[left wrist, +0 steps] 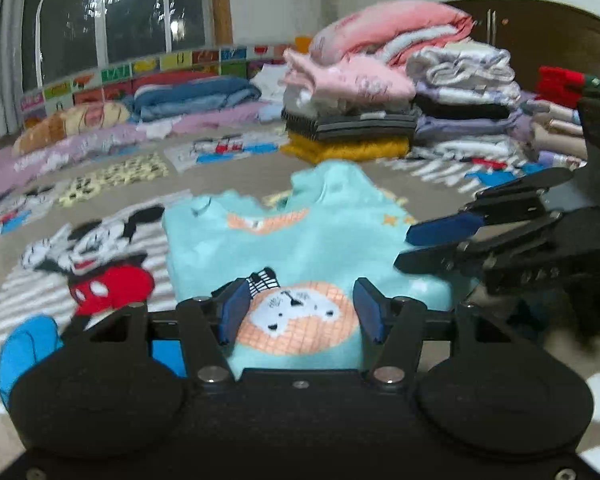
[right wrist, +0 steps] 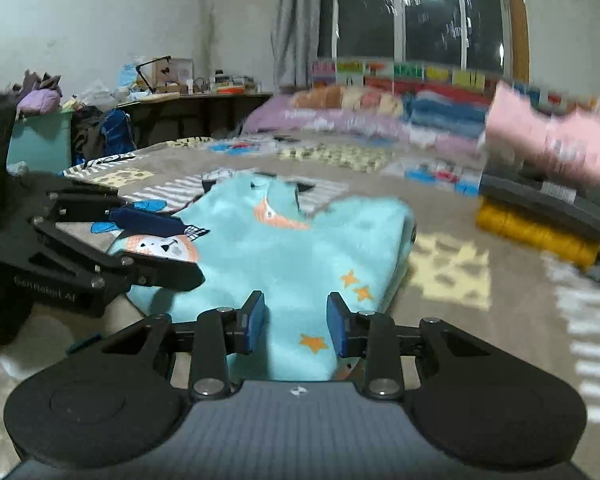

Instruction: Fold clothes

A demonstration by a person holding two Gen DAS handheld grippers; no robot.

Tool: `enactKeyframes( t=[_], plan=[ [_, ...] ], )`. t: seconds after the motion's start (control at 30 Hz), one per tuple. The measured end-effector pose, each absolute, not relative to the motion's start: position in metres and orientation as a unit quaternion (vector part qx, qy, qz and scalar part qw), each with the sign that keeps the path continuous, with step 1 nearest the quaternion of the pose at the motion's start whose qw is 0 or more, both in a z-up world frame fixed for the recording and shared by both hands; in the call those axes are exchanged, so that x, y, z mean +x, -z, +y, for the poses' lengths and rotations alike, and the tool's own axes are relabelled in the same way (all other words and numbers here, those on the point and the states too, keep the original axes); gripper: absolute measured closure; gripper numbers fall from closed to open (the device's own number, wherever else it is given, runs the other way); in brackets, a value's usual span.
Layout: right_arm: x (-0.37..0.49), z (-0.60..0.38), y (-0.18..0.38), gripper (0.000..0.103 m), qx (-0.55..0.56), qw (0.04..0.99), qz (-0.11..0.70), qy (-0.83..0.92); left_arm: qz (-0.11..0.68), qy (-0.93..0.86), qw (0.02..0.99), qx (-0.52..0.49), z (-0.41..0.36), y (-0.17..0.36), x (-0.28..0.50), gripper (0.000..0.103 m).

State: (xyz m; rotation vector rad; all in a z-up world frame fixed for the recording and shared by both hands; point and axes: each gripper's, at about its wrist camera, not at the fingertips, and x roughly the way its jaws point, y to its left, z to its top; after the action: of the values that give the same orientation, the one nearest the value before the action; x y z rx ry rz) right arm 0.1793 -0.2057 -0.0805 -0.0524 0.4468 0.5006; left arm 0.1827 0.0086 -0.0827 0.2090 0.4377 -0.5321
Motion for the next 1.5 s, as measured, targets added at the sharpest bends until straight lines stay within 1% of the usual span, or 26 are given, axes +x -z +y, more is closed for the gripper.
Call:
enactKeyframes(
  t=[0.13,0.27,0.4,0.5,0.53,0.57,0.63,0.67,0.77,0.83,0.9,0.97,1.0,1.13,1.2,1.27,1.3,1.33,1.4,1.43,1.5],
  plan=[
    [0.185,-0.207,0.087,0.069,-0.006,0.94,0.23,-0.25,0.226,0.26,0.935,0.083,0.013,0.087,0.19,0.037],
    [0.187,-0.208,0.091,0.069,0.006,0.938,0.236,-0.254,0.225,0.254,0.937,0.079,0.014,0.089,0.187,0.036],
    [0.181,-0.209,0.088,0.068,0.005,0.941,0.226,-0.252,0.211,0.237,0.945,0.077,0.015,0.081,0.174,0.035],
    [0.165,-0.213,0.076,0.065,0.018,0.947,0.214,-0.239,0.202,0.221,0.952,0.07,0.018,0.073,0.162,0.035],
    [0.16,-0.217,0.073,0.06,0.039,0.949,0.213,-0.231,0.204,0.21,0.954,0.059,0.021,0.069,0.157,0.035],
    [0.155,-0.223,0.072,0.057,0.07,0.948,0.216,-0.223,0.208,0.199,0.957,0.044,0.025,0.067,0.153,0.035],
    [0.149,-0.235,0.073,0.045,0.135,0.942,0.23,-0.203,0.223,0.19,0.956,-0.005,0.036,0.065,0.149,0.035],
    [0.148,-0.241,0.075,0.043,0.167,0.937,0.239,-0.192,0.234,0.186,0.954,-0.034,0.043,0.066,0.149,0.035],
    [0.15,-0.254,0.083,0.041,0.236,0.92,0.255,-0.183,0.268,0.17,0.94,-0.124,0.06,0.069,0.153,0.035],
    [0.153,-0.26,0.089,0.037,0.277,0.906,0.26,-0.187,0.287,0.168,0.926,-0.18,0.07,0.073,0.156,0.034],
    [0.158,-0.261,0.096,0.035,0.306,0.892,0.267,-0.199,0.299,0.172,0.91,-0.23,0.076,0.078,0.16,0.033],
    [0.163,-0.259,0.104,0.034,0.318,0.884,0.276,-0.202,0.309,0.177,0.894,-0.273,0.08,0.084,0.166,0.028],
    [0.166,-0.259,0.108,0.033,0.322,0.881,0.281,-0.202,0.314,0.175,0.888,-0.286,0.081,0.087,0.169,0.028],
    [0.182,-0.259,0.119,0.033,0.345,0.867,0.294,-0.206,0.327,0.168,0.873,-0.32,0.082,0.098,0.185,0.028],
    [0.19,-0.259,0.12,0.033,0.353,0.862,0.299,-0.208,0.326,0.168,0.875,-0.317,0.077,0.098,0.191,0.029],
    [0.199,-0.258,0.121,0.034,0.358,0.858,0.302,-0.209,0.323,0.166,0.878,-0.312,0.073,0.1,0.193,0.035],
    [0.202,-0.257,0.122,0.038,0.36,0.858,0.303,-0.208,0.322,0.164,0.879,-0.31,0.072,0.1,0.193,0.037],
    [0.205,-0.257,0.122,0.045,0.363,0.856,0.303,-0.208,0.321,0.163,0.88,-0.31,0.072,0.1,0.192,0.042],
    [0.207,-0.257,0.125,0.054,0.371,0.852,0.302,-0.212,0.318,0.162,0.879,-0.316,0.073,0.099,0.188,0.048],
    [0.205,-0.258,0.125,0.057,0.374,0.851,0.301,-0.213,0.317,0.16,0.879,-0.319,0.072,0.099,0.185,0.051],
    [0.201,-0.261,0.125,0.061,0.381,0.848,0.3,-0.214,0.318,0.153,0.876,-0.329,0.07,0.098,0.179,0.052]
  ],
)
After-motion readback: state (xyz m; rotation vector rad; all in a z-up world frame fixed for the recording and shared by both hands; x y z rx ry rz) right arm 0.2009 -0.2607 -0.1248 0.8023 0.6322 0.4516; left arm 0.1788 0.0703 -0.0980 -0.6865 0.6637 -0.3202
